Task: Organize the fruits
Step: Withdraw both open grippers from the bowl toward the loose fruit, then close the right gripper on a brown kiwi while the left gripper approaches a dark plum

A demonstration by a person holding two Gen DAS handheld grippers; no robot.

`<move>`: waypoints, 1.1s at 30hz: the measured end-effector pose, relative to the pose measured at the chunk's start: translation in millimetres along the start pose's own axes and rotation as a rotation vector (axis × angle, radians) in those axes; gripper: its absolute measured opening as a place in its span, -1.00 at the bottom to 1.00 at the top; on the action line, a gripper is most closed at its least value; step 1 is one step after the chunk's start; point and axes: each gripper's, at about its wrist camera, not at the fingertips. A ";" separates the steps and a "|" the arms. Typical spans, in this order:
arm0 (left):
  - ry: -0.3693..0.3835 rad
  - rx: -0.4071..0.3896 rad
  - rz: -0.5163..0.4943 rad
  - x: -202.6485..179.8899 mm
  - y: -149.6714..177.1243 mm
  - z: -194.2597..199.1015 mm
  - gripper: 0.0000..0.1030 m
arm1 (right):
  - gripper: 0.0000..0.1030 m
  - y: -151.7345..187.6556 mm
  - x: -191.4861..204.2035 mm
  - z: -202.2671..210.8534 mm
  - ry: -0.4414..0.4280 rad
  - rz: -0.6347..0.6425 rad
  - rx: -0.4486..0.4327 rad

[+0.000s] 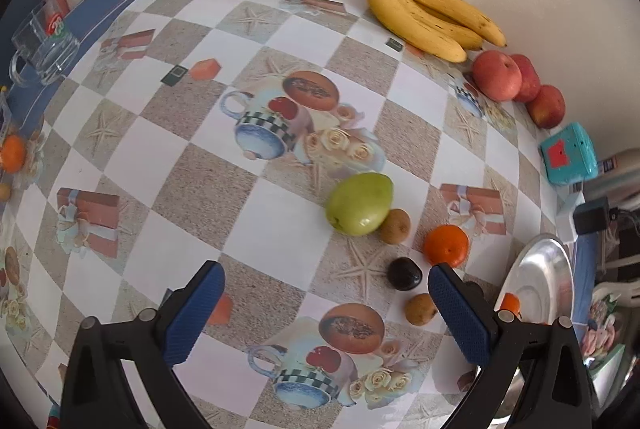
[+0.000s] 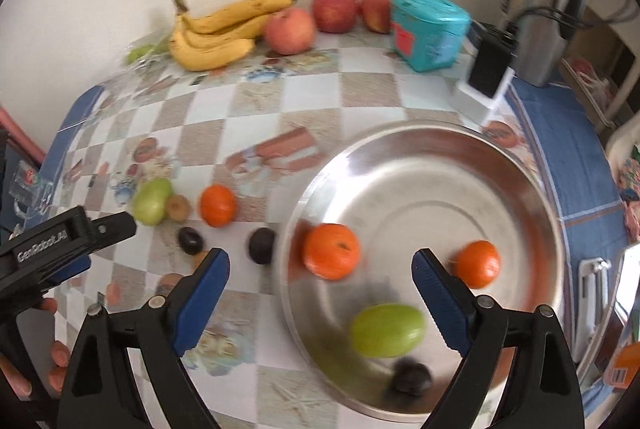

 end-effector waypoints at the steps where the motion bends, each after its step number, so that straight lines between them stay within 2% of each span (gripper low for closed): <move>1: 0.005 0.004 0.006 2.3 -1.2 -0.7 1.00 | 0.80 -0.7 3.4 -1.2 -0.010 0.005 0.000; 4: 0.007 0.013 0.023 8.9 -4.1 -3.7 1.00 | 0.80 -1.6 17.6 -4.4 -0.061 0.022 -0.005; 16: -0.005 0.005 0.099 44.9 -23.1 -5.0 1.00 | 0.79 0.3 60.9 -21.5 -0.133 0.070 0.009; 21: -0.008 -0.009 0.102 52.5 -28.8 -3.6 0.98 | 0.68 2.9 73.2 -26.8 -0.135 0.105 0.022; 24: 0.018 0.004 0.106 52.9 -28.4 -6.5 0.97 | 0.46 4.8 77.0 -31.6 -0.138 0.110 0.035; 26: 0.026 0.013 0.103 51.8 -27.6 -9.5 0.94 | 0.45 6.6 78.4 -35.6 -0.132 0.110 0.047; 28: 0.023 0.019 0.087 49.4 -26.8 -11.7 0.91 | 0.42 8.6 79.1 -38.9 -0.126 0.113 0.058; 31: 0.033 0.028 0.055 42.3 -24.8 -15.1 0.87 | 0.25 11.1 80.1 -42.4 -0.125 0.118 0.072; 33: 0.038 0.033 0.032 37.3 -23.2 -16.6 0.86 | 0.24 12.6 80.8 -44.8 -0.122 0.122 0.081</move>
Point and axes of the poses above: each gripper's, at about its wrist camera, not at the fingertips, and z roughly against the way its jaws point, x to its left, y to its underside, and after that the axes turned 9 degrees about -x, right-handed
